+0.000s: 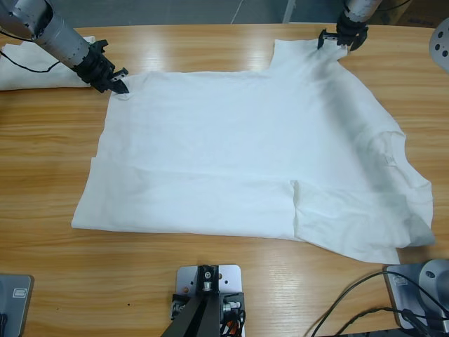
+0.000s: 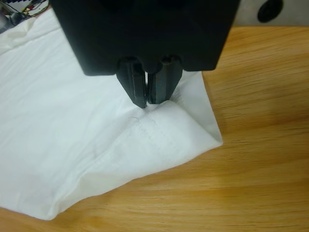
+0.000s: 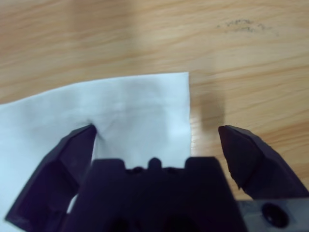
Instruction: Fold clothes
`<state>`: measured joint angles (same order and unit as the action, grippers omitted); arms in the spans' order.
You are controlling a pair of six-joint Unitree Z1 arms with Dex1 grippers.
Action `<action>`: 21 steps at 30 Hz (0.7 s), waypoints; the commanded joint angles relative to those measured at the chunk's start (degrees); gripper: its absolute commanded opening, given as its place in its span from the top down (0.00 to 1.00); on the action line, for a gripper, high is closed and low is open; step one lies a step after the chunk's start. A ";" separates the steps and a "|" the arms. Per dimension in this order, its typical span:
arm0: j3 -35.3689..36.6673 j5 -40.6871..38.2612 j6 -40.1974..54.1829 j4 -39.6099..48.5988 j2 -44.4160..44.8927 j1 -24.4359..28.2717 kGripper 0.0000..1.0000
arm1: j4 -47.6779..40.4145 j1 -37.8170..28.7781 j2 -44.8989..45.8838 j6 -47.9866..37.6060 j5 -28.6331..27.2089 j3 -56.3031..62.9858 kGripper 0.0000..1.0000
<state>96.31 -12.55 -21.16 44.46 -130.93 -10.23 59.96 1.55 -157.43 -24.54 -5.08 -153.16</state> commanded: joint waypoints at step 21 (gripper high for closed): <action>-3.15 -1.60 0.77 -1.92 -3.11 0.48 1.00 | 14.04 3.78 1.49 5.98 8.69 -27.59 0.02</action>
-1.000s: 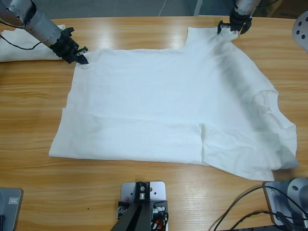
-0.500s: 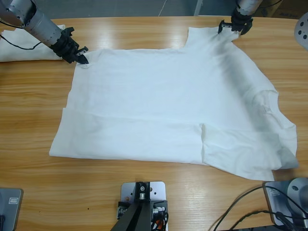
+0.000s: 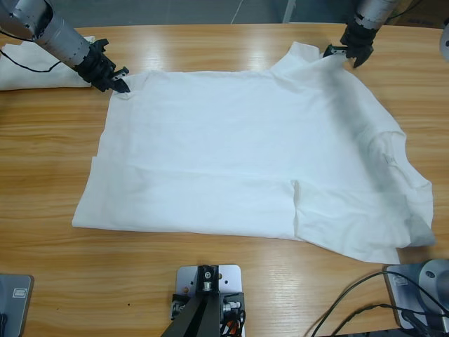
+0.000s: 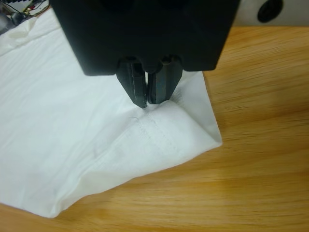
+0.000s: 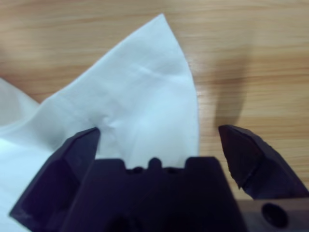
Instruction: Fold clothes
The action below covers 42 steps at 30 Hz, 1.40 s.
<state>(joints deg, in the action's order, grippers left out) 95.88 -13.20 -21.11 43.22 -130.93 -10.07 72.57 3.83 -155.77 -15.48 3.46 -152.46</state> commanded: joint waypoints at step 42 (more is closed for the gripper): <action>-0.80 -2.74 -2.87 -1.69 3.66 7.17 1.00 | 1.05 2.94 3.19 4.58 20.10 -32.99 1.00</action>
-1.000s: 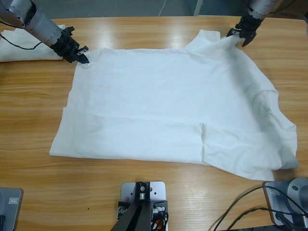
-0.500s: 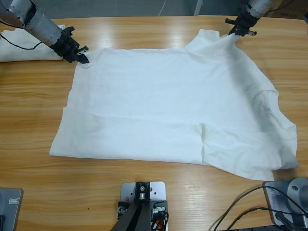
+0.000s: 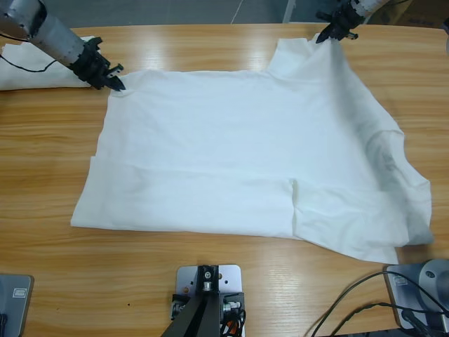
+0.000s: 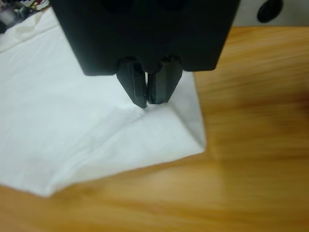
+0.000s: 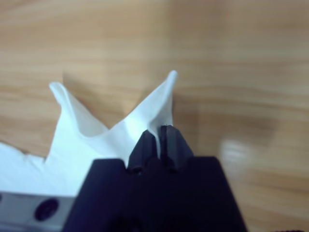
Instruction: Fold clothes
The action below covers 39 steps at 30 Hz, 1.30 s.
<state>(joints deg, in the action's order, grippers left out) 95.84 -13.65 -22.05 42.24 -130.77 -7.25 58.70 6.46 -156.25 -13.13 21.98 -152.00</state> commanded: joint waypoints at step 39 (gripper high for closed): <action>-18.14 0.96 3.15 -3.99 13.11 1.63 1.00 | -5.58 -7.60 53.34 11.99 -11.12 46.76 1.00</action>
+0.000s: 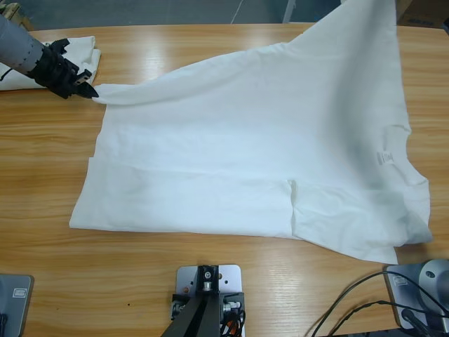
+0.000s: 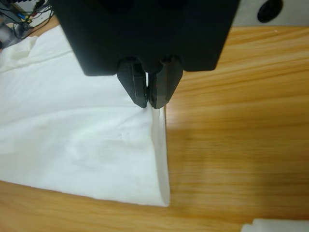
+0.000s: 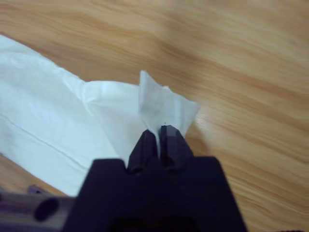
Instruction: Fold clothes
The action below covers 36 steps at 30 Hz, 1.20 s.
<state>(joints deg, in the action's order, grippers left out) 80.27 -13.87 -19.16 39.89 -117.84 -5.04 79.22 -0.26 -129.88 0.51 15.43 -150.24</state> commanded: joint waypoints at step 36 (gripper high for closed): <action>-19.01 1.83 -0.97 -6.30 7.45 -5.29 1.00 | -61.96 10.12 33.99 -8.83 9.18 103.14 1.00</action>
<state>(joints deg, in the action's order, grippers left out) 66.65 -12.77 -19.24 36.48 -110.80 -9.09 20.26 9.01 -91.18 -8.65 23.50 -51.09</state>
